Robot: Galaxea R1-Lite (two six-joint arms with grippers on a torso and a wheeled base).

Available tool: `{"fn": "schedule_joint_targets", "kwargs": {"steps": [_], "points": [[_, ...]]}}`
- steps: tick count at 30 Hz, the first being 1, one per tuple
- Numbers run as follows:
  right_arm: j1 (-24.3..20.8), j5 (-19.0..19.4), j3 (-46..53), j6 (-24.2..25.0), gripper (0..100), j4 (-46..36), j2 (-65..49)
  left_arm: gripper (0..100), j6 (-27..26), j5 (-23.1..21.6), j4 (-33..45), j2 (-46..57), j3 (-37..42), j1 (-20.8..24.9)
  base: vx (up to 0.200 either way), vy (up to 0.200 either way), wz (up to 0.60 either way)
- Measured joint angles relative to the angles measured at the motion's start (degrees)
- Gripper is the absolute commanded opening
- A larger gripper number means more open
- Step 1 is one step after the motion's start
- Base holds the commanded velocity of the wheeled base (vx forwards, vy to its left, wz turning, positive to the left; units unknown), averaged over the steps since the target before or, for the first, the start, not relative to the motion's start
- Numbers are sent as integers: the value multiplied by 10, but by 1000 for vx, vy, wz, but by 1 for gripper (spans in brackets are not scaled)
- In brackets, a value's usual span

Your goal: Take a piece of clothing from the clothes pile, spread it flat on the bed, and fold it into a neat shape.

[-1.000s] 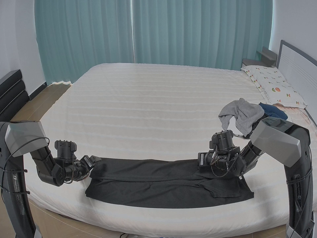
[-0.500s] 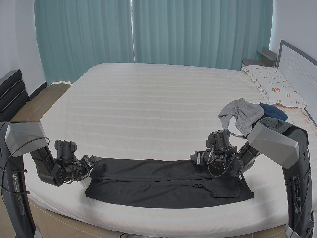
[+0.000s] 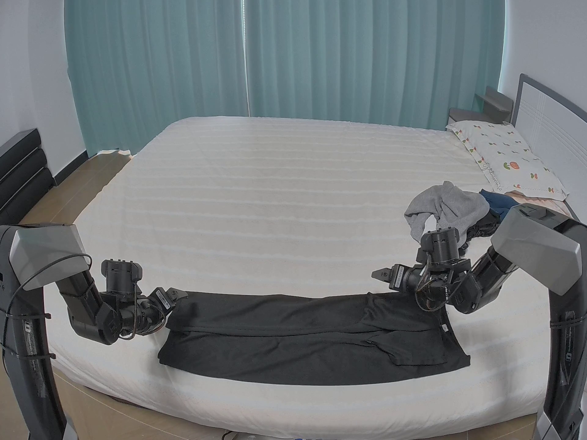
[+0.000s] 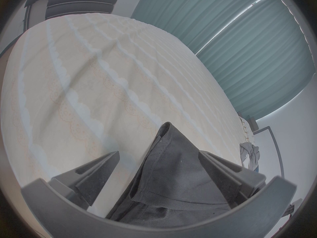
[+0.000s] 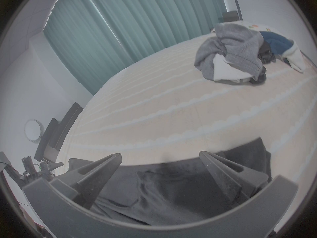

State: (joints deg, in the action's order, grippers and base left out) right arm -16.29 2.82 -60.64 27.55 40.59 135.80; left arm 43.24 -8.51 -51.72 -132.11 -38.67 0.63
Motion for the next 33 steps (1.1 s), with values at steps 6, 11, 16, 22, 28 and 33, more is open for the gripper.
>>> {"fn": "schedule_joint_targets", "kwargs": {"steps": [6, 11, 16, 22, 28, 33], "points": [[45, 47, 57, 18, 100, 1, -22, 100, 0, 0, 0, 0, 0, 0, 0, 0, 0], [62, 54, 74, 23, 100, 6, -23, 100, 0, 0, 1, 0, 0, 0, 0, 0, 0], [75, 62, 79, 24, 100, 18, -16, 100, 0, 0, 1, 0, 0, 0, 0, 0, 0], [78, 64, 75, 24, 0, 19, -3, 100, 0, 0, 1, 0, 0, 0, 0, 0, 0], [80, 68, 66, 35, 0, 28, 10, 100, 0, 0, 1, 0, 0, 0, 0, 0, 0], [84, 66, 64, 52, 0, 38, 14, 100, 0, 0, 1, 0, 0, 0, 0, 0, 0]]}}
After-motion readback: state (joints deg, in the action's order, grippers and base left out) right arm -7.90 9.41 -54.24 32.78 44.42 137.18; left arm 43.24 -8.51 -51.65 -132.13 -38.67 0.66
